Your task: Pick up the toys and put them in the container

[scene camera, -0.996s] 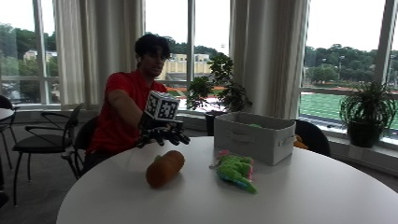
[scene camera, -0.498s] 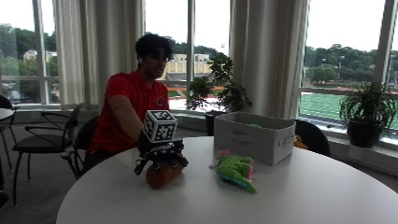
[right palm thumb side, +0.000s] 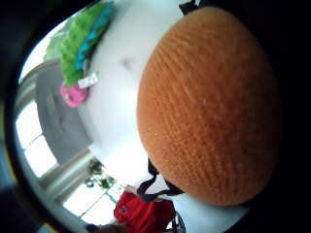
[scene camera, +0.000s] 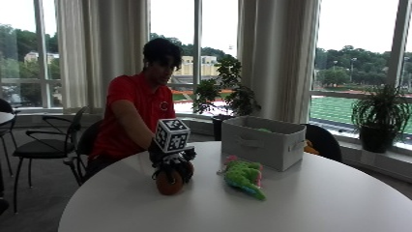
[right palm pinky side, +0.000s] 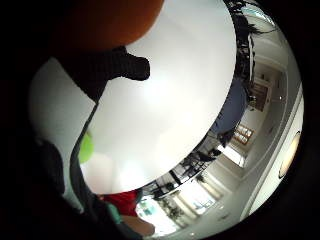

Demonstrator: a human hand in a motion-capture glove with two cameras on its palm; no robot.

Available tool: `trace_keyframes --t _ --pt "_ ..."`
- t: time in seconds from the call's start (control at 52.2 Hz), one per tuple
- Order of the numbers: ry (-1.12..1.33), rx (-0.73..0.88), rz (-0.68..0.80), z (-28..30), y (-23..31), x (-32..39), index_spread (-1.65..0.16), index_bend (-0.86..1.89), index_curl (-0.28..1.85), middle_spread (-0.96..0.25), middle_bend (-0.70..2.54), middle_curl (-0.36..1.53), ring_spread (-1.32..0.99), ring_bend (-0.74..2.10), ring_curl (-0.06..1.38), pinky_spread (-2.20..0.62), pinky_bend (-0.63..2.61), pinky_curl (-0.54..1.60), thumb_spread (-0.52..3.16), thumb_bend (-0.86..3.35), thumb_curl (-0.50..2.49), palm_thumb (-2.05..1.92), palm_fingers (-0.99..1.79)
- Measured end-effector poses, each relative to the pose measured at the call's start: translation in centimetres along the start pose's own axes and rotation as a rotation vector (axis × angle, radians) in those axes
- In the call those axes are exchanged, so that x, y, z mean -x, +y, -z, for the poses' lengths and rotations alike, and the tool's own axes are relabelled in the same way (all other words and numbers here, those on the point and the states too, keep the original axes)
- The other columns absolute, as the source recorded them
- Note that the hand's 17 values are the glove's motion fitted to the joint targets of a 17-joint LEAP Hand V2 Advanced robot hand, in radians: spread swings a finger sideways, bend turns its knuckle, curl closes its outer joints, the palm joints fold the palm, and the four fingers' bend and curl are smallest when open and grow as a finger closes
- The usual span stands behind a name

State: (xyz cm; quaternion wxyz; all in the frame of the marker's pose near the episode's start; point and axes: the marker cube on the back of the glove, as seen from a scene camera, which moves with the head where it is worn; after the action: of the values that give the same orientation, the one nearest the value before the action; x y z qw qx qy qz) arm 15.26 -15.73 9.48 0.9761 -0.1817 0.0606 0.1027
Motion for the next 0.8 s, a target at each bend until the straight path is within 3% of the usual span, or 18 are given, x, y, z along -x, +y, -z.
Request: trace_keyframes --t 0.134,0.383,0.593,0.804 --pt "-0.003 -0.076 -0.037 0.1 0.4 1.3 -0.39 0.76 0.47 -0.09 0.28 0.27 0.07 0.17 0.01 -0.02 1.26 0.30 1.05 0.05 0.33 0.16 0.14" --pt "0.030 -0.249 -0.022 0.4 1.7 3.3 -0.36 0.65 0.53 -0.26 0.51 0.38 -0.16 0.49 0.12 -0.28 1.18 0.29 1.02 0.20 0.50 0.53 0.66" --pt "-0.019 -0.293 0.067 2.7 4.0 6.2 -0.35 0.60 0.64 -0.36 0.56 0.44 -0.33 0.68 0.22 -0.38 1.10 0.30 0.87 0.21 0.61 0.64 0.73" --pt "-0.019 -0.394 0.135 11.9 6.3 9.9 -0.36 0.59 0.77 -0.42 0.57 0.49 -0.39 0.71 0.25 -0.40 1.09 0.31 0.76 0.18 0.70 0.66 0.71"
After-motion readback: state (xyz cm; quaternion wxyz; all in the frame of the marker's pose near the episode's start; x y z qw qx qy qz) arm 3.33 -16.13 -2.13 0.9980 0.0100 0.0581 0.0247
